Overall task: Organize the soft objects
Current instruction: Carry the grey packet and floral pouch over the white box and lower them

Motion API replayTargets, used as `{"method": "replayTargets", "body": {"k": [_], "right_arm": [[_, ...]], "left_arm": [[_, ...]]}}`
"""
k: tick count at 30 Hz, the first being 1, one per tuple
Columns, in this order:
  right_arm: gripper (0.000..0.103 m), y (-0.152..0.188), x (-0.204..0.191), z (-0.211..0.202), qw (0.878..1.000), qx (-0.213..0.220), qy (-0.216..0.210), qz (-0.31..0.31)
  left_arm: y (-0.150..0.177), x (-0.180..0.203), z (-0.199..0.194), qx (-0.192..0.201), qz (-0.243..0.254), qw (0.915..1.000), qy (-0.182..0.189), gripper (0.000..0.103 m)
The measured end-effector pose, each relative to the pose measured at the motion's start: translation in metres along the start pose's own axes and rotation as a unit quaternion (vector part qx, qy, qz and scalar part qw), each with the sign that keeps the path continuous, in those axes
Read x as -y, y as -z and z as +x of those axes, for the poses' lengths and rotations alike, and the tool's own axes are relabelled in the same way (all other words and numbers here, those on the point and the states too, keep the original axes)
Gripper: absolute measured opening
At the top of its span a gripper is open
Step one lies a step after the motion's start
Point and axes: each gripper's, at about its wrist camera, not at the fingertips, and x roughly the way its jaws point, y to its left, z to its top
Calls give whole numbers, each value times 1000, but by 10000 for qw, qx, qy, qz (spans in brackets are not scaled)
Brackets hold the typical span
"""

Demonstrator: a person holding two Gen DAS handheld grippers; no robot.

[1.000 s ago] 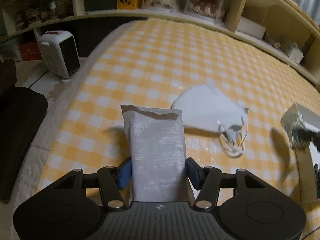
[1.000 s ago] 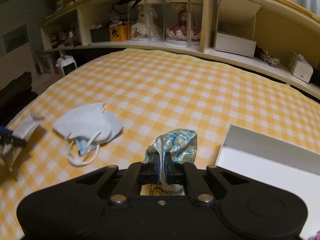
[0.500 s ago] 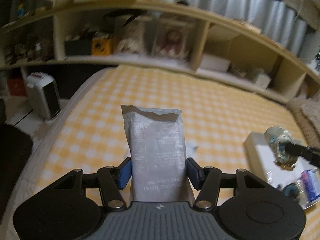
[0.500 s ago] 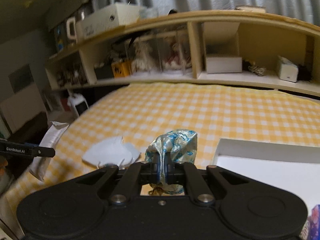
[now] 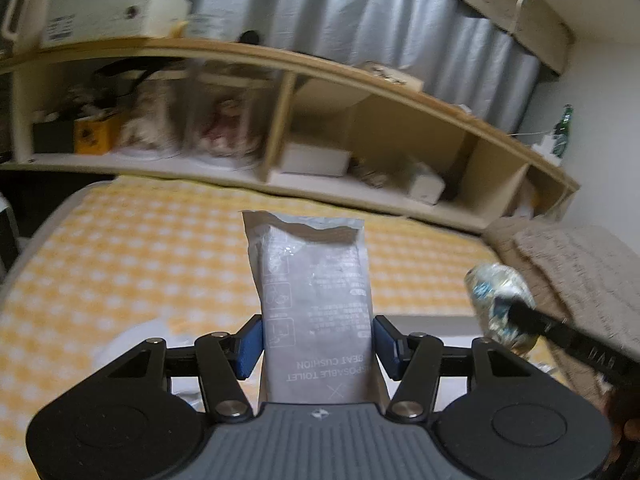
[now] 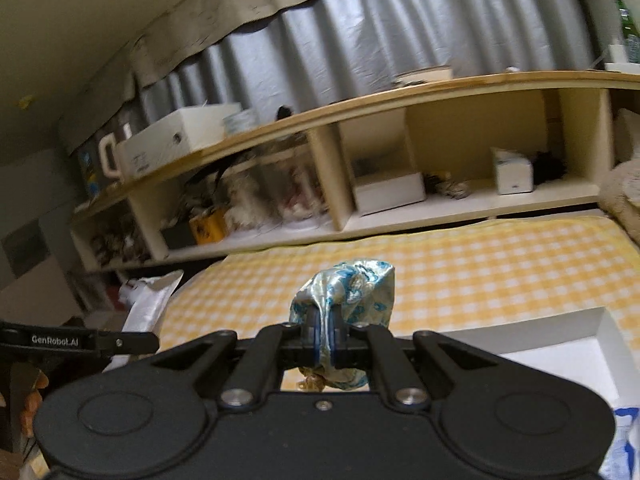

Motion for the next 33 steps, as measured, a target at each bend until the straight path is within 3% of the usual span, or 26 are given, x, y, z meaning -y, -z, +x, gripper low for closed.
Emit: {"method": "replayTargets", "body": {"k": [6,15,28,33], "right_arm": [[5,-8,37,-14,9985,250,323,361],[5,-11,93,-28,9916,468,937,756],[5,5,176,-15,9719,315,1514,1777],[5,10,188,5,9727,80,1591,1687]], "left_arm": [[-12,52,31,19,-34,9990,456,59],[-2,121,95,-384,-76,9942,1003,59],[46,174,193,-1175,-167,9879,996,59],[66,174,223,-1531,-296,9843,828,59]]}}
